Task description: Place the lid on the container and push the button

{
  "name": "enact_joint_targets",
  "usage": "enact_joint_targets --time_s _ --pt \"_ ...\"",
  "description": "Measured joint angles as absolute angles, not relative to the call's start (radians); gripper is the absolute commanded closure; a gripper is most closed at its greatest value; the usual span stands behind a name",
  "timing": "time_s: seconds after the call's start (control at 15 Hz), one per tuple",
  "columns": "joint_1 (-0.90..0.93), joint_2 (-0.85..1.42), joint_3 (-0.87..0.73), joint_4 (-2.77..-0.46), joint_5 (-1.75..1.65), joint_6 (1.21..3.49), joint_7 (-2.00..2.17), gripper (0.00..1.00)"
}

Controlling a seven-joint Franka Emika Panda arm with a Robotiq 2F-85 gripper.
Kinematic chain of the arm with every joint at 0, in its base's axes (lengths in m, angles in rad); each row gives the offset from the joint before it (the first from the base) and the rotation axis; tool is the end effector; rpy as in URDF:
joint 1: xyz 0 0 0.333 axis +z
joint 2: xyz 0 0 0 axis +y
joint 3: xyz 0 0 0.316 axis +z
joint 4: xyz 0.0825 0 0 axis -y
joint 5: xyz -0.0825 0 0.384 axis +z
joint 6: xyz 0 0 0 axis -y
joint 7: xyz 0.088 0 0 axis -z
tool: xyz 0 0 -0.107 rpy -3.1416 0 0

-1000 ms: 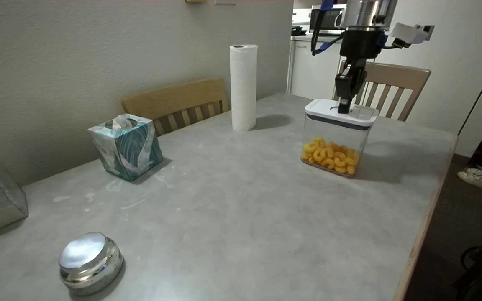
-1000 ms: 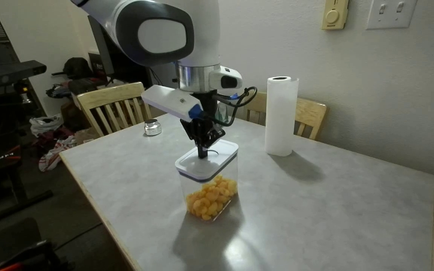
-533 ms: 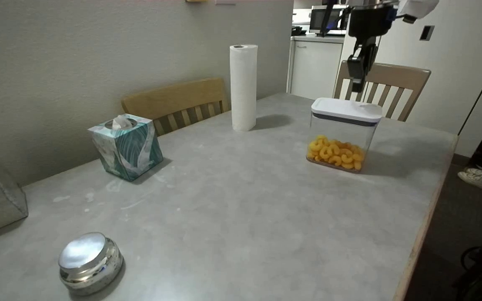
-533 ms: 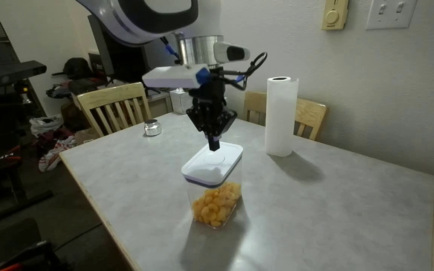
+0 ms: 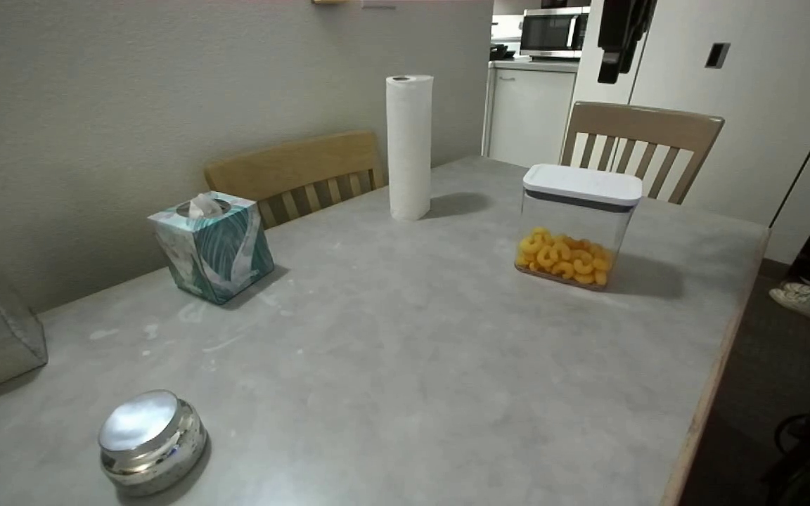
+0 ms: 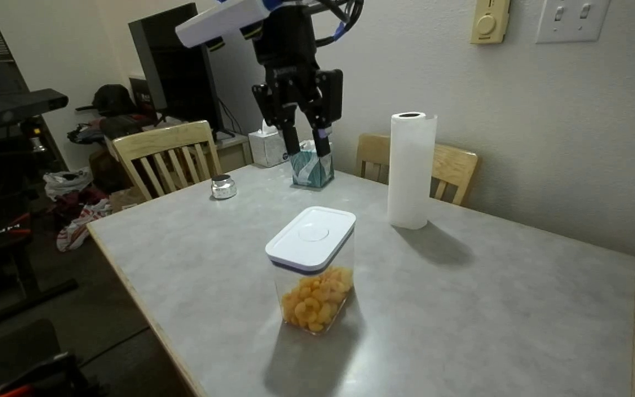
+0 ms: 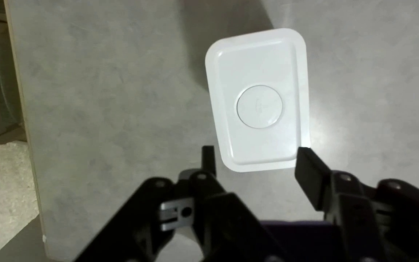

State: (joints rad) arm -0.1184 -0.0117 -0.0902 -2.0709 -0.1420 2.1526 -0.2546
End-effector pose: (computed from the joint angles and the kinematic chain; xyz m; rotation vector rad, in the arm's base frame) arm 0.5412 -0.1206 0.4446 2.9956 0.1778 0.0946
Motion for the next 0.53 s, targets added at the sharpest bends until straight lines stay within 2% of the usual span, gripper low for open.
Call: enact_joint_targets --time_s 0.07,0.13,0.53 --pt "-0.117 -0.019 -0.090 -2.071 -0.136 2.152 -0.255 0.03" --pt "-0.116 -0.023 -0.090 -2.071 -0.126 2.152 -0.255 0.01" --pt "-0.115 -0.024 -0.093 -2.071 -0.051 2.152 -0.256 0.00"
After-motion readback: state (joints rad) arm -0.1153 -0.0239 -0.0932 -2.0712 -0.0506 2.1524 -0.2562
